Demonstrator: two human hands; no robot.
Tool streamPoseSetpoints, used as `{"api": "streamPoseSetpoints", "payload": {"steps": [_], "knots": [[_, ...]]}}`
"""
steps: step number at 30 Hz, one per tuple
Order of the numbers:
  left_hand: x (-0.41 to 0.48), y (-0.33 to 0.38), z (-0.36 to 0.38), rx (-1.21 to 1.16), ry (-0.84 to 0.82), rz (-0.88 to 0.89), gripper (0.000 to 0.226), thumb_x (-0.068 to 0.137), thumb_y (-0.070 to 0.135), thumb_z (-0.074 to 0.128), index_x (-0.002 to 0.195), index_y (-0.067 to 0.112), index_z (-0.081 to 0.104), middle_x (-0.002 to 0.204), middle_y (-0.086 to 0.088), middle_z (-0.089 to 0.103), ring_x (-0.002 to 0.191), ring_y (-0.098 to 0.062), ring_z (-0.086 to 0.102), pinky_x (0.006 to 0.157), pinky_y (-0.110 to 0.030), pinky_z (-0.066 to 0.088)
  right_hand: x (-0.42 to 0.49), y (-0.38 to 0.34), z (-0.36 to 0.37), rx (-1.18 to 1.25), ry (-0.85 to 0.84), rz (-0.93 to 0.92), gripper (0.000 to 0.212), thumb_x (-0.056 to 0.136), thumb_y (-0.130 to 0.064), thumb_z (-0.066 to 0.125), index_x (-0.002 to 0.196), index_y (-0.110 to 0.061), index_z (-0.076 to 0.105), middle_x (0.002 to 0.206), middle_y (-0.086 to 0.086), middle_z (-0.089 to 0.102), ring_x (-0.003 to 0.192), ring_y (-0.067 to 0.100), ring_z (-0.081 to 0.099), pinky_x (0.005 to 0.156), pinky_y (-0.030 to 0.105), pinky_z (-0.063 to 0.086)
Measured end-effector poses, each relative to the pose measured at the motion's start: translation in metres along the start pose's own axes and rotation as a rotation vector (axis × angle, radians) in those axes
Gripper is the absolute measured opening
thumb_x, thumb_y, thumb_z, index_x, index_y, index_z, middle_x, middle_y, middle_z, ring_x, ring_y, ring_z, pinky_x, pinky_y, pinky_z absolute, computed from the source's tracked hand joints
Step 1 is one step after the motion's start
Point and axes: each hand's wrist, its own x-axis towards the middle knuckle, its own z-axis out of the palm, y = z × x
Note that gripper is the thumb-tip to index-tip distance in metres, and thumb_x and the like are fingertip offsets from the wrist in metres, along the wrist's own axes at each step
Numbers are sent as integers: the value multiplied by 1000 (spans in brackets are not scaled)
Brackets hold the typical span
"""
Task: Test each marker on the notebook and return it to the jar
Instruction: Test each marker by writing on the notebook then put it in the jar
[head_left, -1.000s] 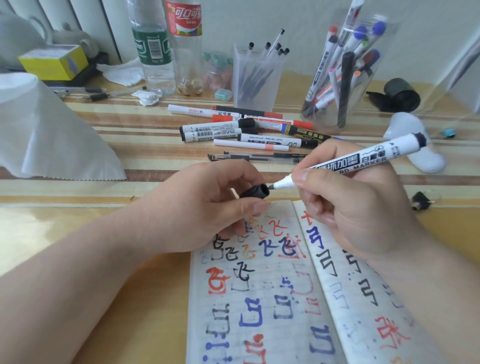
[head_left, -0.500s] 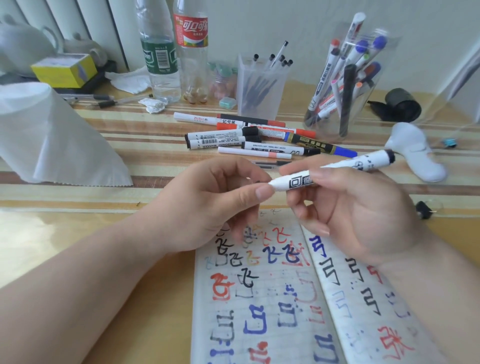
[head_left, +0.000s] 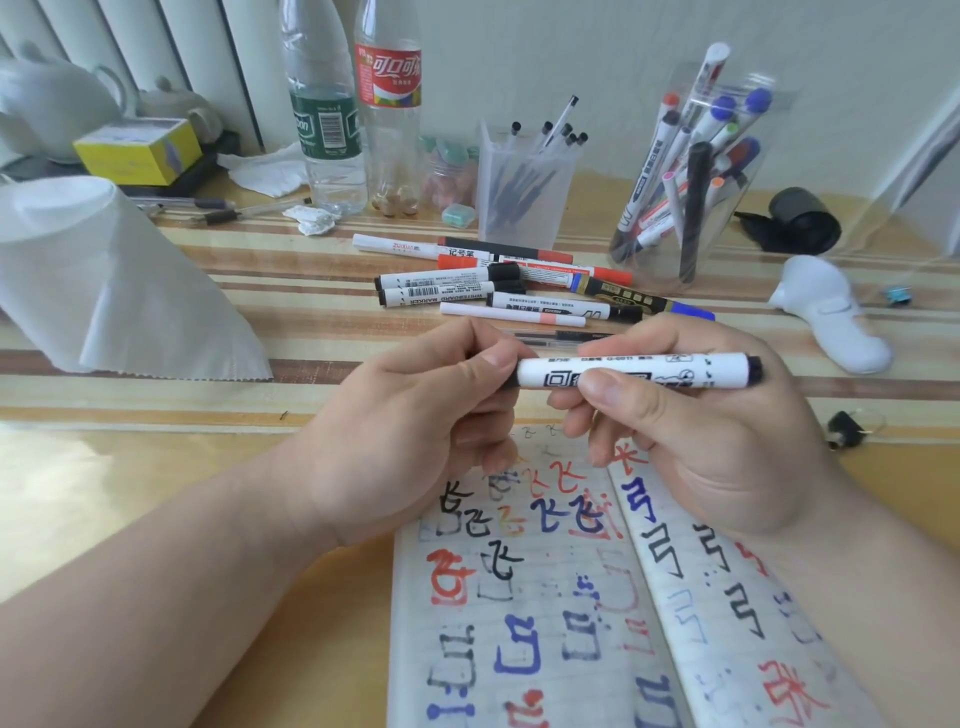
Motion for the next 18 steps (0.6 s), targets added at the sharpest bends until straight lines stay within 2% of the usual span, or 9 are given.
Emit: {"api": "streamPoseSetpoints", "payload": {"steps": [5,9,12,15,18], "knots": [[0,-3,5,16,47,38,19,93,24,51,91,5,51,64,2,33,58,-15,28,57,-27,43,0,1,8,95,46,70,4,80,-13,81,81,-12,78,79,24,73,64,33,72,55,33,58],[0,-5,8,53,71,92,19,94,24,51,91,5,51,61,6,35,57,-15,29,58,-28,45,-2,0,14,158,109,121,13,76,-23,76,76,-10,77,73,23,72,58,29,70,51,30,57],[2,-6,7,70,75,120,18,95,24,50,93,6,51,60,8,36,57,-15,29,59,-29,45,-3,1,18,144,136,108,13,81,-22,74,76,-10,78,70,19,71,56,26,69,49,29,55],[3,-8,3,120,64,123,18,96,26,50,91,9,54,63,7,37,60,-17,28,61,-29,46,-1,5,19,137,161,120,17,84,-21,72,79,-6,78,71,16,70,57,23,66,50,27,53],[4,-10,-2,271,66,148,24,97,30,49,97,5,53,69,-1,38,62,-21,31,64,-31,48,2,10,18,131,152,135,12,85,-20,71,79,-12,78,70,11,68,59,19,62,49,25,49]]}}
